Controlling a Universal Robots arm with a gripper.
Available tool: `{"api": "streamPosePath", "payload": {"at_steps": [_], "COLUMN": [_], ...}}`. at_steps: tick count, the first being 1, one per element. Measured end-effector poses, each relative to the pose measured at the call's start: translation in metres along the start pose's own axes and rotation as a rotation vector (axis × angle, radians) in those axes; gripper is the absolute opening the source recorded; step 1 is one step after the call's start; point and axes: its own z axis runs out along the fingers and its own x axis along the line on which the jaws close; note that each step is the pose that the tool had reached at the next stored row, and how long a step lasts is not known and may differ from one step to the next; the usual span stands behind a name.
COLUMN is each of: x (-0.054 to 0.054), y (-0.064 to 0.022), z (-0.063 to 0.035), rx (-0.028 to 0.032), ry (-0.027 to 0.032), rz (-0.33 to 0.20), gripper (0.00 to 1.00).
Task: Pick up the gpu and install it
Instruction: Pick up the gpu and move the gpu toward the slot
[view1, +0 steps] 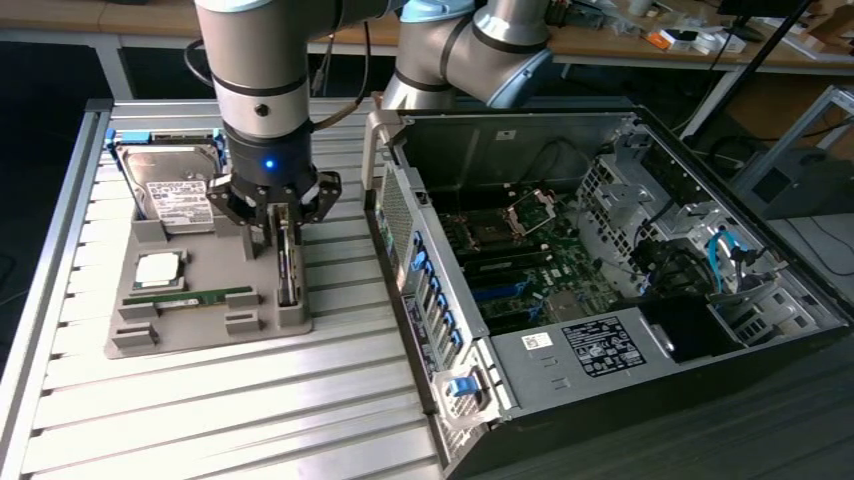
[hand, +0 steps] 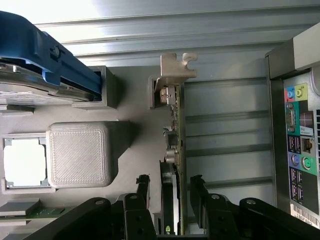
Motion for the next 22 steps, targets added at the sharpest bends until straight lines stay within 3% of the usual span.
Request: {"api": "streamPosePath", "payload": {"at_steps": [5,22], "x": [0.0000,0.0000], "y": [0.0000,0.0000], "z": [0.0000,-0.0005], "rx": [0.0000,0.0000], "ry": [0.0000,0.0000], "rz": [0.000,0.000], "gripper": [0.27,0.27]}}
